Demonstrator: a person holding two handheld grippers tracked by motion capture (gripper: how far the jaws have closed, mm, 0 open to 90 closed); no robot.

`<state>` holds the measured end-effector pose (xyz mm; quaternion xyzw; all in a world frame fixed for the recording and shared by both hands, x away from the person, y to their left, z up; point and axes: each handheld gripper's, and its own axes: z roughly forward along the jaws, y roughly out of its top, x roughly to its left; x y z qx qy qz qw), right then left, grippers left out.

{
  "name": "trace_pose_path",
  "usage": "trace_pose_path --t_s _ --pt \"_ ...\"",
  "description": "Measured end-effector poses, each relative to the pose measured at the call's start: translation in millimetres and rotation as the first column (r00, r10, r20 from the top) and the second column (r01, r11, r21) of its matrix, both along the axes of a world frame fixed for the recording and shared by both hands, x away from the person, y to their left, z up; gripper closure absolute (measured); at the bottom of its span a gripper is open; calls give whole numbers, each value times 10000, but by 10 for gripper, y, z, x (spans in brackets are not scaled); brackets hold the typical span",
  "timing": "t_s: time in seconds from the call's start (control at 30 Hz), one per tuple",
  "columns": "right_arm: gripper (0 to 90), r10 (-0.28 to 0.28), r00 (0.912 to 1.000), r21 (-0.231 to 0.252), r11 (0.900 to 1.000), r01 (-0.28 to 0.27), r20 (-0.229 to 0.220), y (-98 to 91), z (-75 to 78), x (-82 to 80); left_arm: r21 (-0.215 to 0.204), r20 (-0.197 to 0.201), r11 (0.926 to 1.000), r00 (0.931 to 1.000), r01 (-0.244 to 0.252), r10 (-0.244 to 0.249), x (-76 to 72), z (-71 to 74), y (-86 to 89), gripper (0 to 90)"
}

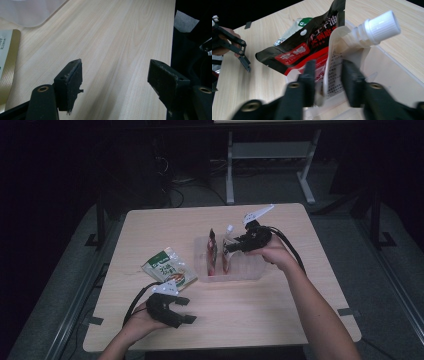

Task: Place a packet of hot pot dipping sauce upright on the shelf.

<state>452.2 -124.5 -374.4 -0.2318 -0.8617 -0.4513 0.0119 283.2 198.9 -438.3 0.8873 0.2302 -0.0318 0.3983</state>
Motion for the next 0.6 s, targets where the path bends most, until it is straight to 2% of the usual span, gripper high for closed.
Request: trace_pose_path --t_s 0.03,0.07,0.17,0.23,0.27,0.4,0.5,0.6 --pt "458 -167 9999 -107 9998 167 -25 9 9 -19 -5 0 10000 10000 2 -2 0 0 0 276" --pt "458 -167 9999 -107 9998 167 -25 9 9 -19 -10 5 10000 10000 -9 9 0 -1 0 276" --pt "296 -352 9994 -316 9989 350 -53 14 29 -65 15 21 10000 10000 39 -39 1 -1 1 276" --pt "245 -455 9989 -174 9988 457 79 -15 27 -111 -2 6 10000 10000 63 -63 0 -3 -1 276" --pt "224 -526 9986 -68 9986 526 15 -37 27 -137 -7 7 10000 10000 65 -65 0 -4 -2 276" --pt "198 -996 9948 -115 9949 999 234 -144 17 -251 9 16 10000 10000 59 -59 1 -4 -3 276" --pt "185 -1568 9867 41 9876 1568 431 -274 16 -389 29 21 10000 10000 32 -32 5 -3 -1 276" --pt "180 -1661 9849 141 9861 1656 483 -327 14 -472 15 2 10000 10000 -1 1 5 -5 -4 276"
